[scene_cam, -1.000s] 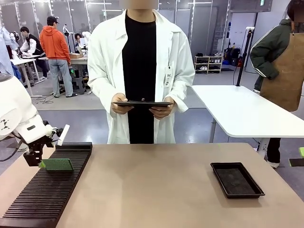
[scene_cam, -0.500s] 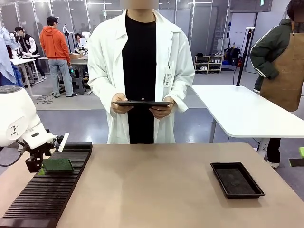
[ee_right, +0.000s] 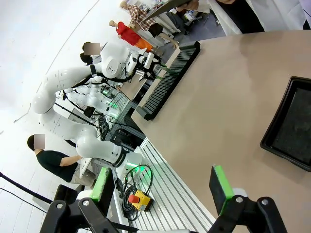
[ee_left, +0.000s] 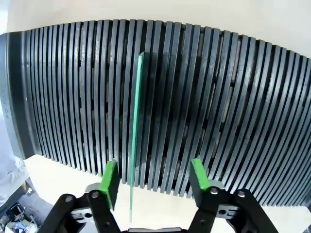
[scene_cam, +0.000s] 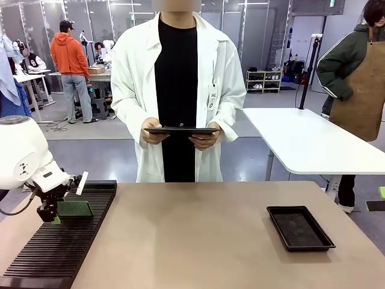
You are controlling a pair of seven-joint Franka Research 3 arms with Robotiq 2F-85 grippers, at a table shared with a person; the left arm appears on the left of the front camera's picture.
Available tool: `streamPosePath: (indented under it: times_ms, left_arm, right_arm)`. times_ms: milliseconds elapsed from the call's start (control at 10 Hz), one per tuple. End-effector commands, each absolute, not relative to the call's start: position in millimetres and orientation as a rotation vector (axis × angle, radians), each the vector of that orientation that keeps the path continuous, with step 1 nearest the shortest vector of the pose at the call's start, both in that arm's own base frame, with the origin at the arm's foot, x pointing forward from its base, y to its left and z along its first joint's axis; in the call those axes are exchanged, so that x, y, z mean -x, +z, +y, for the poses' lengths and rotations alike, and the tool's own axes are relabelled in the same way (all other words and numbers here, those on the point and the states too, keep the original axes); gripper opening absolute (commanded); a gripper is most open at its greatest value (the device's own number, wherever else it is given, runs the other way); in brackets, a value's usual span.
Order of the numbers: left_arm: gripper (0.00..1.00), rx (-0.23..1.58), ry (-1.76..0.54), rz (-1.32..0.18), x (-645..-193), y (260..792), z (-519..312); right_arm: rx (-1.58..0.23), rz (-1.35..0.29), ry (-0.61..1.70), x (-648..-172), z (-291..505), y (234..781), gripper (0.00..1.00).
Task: Inspect the PCB.
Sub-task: Pick up the Blank PCB and present it to the human.
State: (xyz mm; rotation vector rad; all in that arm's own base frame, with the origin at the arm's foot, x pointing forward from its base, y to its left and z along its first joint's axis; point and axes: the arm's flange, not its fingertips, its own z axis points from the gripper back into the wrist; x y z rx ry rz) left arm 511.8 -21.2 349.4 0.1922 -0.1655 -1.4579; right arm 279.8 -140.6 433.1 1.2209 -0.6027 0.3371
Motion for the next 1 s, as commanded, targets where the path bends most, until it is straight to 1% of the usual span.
streamPosePath:
  times_ms: [0,100,200,300,400,900]
  left_arm:
    - [0.00,-0.201,-1.457,-0.167,-522,347,-19]
    - [0.00,-0.203,-1.459,-0.167,-523,346,-19]
    - [0.16,-0.193,-1.461,-0.170,-523,347,-19]
    - [0.06,-0.187,-1.466,-0.172,-522,348,-19]
    - [0.00,-0.186,-1.469,-0.171,-522,349,-18]
    - [0.00,-0.169,-1.459,-0.151,-520,360,-9]
  right_arm:
    - [-1.226,-0.618,0.350,-281,-142,434,1.00]
    - [-1.226,-0.618,0.350,-281,-142,434,1.00]
    - [-1.226,-0.618,0.350,-281,-142,434,1.00]
    - [-1.226,-0.618,0.350,-281,-142,434,1.00]
    - [-1.226,-0.618,0.350,-281,-142,434,1.00]
    - [-1.226,-0.618,0.350,-281,-142,434,1.00]
